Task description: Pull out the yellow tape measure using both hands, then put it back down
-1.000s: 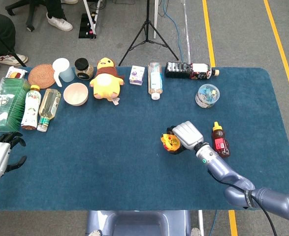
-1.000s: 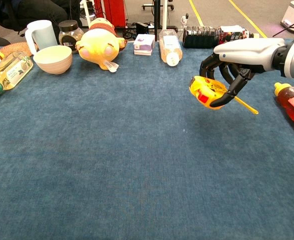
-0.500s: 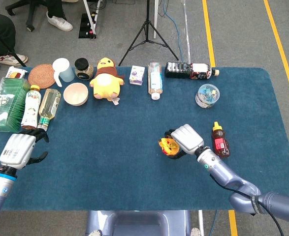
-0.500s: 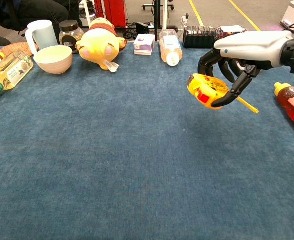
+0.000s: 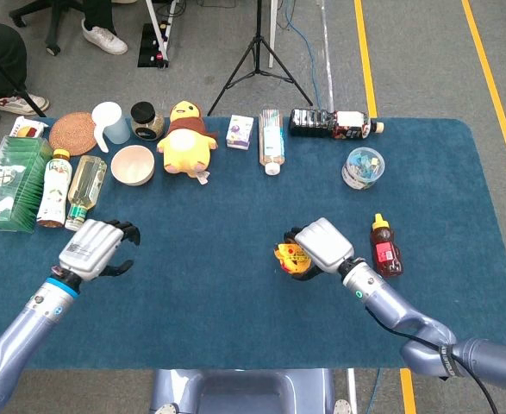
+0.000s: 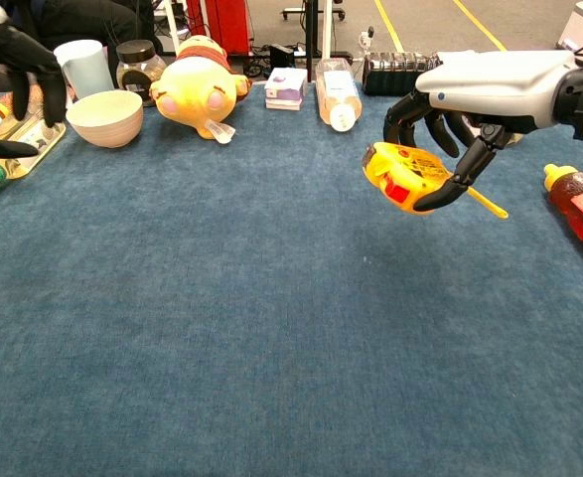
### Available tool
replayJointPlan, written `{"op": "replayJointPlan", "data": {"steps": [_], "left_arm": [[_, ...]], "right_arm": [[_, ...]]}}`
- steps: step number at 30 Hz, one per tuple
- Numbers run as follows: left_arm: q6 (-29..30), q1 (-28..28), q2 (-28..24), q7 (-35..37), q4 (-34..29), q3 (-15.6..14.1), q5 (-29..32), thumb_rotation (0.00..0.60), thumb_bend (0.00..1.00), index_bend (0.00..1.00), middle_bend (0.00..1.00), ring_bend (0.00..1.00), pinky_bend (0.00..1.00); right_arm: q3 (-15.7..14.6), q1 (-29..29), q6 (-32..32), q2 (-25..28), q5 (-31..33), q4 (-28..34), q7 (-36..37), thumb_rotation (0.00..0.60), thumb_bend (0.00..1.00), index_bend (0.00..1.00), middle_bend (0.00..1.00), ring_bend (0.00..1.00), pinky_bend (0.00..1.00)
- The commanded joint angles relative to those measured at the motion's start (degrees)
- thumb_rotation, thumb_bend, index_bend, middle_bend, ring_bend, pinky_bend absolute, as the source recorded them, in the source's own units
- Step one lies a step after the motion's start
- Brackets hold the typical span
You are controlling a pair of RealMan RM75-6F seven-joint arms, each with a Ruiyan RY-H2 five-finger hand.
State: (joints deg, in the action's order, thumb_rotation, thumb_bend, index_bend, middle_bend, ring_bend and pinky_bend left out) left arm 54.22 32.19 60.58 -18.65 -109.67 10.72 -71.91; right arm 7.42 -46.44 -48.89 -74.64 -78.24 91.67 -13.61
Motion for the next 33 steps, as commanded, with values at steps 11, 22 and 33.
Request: {"op": "replayJointPlan", "data": {"steps": [11, 22, 33], "left_arm": [[-9.9, 11.9, 9.3, -1.3, 5.1, 2.1, 6.1, 0.600, 0.25, 0.44, 0.58, 0.61, 0.75], [-16.7, 18.9, 13.5, 2.2, 9.7, 2.9, 7.9, 0.600, 0.26, 0.44, 0.69, 0.74, 0.80], [-23.2, 24.2, 15.0, 7.2, 14.1, 2.2, 5.0, 0.600, 0.29, 0.40, 0.69, 0.74, 0.80]], "right_arm": [[-0.7, -0.9, 0.2, 0.4, -0.8, 1.0, -3.7, 0.416, 0.22, 0.59, 0.62, 0.60, 0.58], [-0.7, -1.4, 0.2, 0.1, 0.2, 1.8, -6.3, 0.414, 0.22, 0.59, 0.62, 0.60, 0.58], [-1.4, -0.5, -2.8, 0.5, -3.6, 0.1, -4.1, 0.418, 0.22, 0.59, 0.62, 0.59, 0.56]]}}
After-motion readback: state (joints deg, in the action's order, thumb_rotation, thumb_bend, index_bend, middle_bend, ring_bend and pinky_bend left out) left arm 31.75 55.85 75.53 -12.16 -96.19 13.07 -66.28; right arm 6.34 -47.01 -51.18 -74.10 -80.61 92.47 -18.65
